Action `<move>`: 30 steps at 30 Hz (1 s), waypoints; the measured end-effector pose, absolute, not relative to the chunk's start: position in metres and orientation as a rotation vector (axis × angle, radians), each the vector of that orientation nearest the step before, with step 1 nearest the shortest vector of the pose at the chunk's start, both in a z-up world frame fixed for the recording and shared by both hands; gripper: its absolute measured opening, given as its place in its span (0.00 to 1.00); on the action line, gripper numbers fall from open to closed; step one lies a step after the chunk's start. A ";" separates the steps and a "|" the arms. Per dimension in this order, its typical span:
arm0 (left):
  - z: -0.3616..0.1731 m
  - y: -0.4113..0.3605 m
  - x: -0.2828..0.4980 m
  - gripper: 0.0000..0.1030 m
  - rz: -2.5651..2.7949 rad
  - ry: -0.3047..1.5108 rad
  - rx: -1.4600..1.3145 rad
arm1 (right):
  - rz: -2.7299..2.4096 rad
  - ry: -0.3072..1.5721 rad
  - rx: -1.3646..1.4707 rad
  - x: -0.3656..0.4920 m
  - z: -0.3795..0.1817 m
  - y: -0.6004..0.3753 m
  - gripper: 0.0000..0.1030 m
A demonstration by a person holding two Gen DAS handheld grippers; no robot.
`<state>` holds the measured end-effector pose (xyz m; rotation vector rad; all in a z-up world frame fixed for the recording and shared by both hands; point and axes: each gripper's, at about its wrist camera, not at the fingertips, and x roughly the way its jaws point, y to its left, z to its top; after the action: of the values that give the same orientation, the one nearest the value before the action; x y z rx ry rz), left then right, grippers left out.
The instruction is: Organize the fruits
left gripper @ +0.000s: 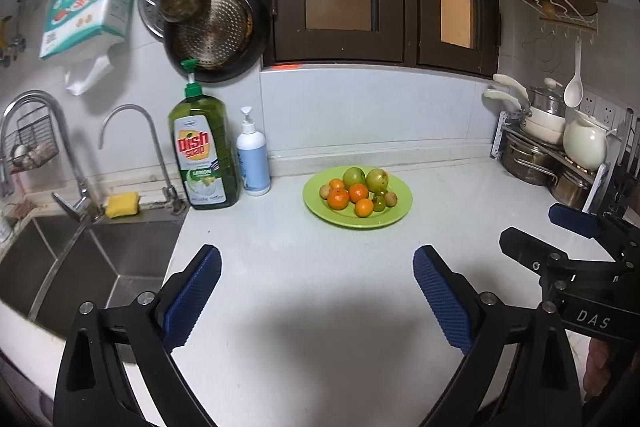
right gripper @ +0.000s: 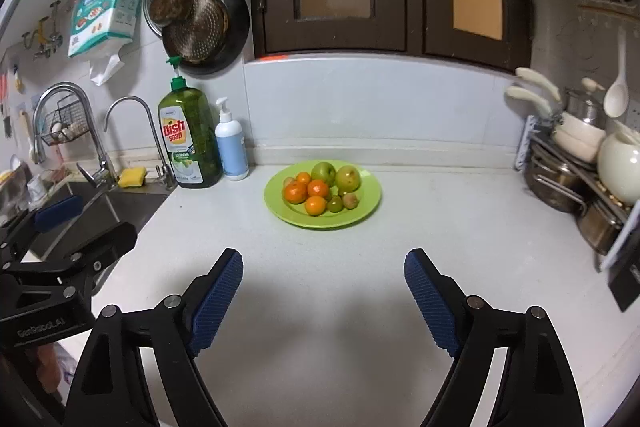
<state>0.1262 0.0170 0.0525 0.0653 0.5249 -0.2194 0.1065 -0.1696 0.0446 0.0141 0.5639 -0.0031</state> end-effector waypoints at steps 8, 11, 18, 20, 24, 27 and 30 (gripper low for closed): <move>0.061 0.011 0.074 1.00 -0.192 0.498 0.069 | 0.012 0.537 0.017 0.050 0.051 -0.177 0.85; 0.063 0.008 0.057 1.00 -0.187 0.490 0.078 | 0.017 0.532 0.022 0.035 0.051 -0.182 0.85; 0.064 0.005 0.029 1.00 -0.171 0.493 0.077 | 0.011 0.519 0.024 0.009 0.052 -0.191 0.85; 0.064 0.004 0.022 1.00 -0.161 0.489 0.086 | 0.008 0.510 0.018 0.002 0.053 -0.194 0.85; 0.065 0.002 0.013 1.00 -0.166 0.491 0.081 | 0.003 0.500 0.015 -0.009 0.056 -0.198 0.85; 0.066 0.001 0.006 1.00 -0.168 0.481 0.080 | 0.005 0.498 0.018 -0.014 0.057 -0.200 0.85; 0.068 0.000 0.002 1.00 -0.160 0.471 0.081 | 0.003 0.495 0.018 -0.020 0.057 -0.200 0.85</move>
<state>0.0017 0.0000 0.0677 0.0809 0.4710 -0.1597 -0.0199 -0.2004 0.0571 0.0185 0.4946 0.0033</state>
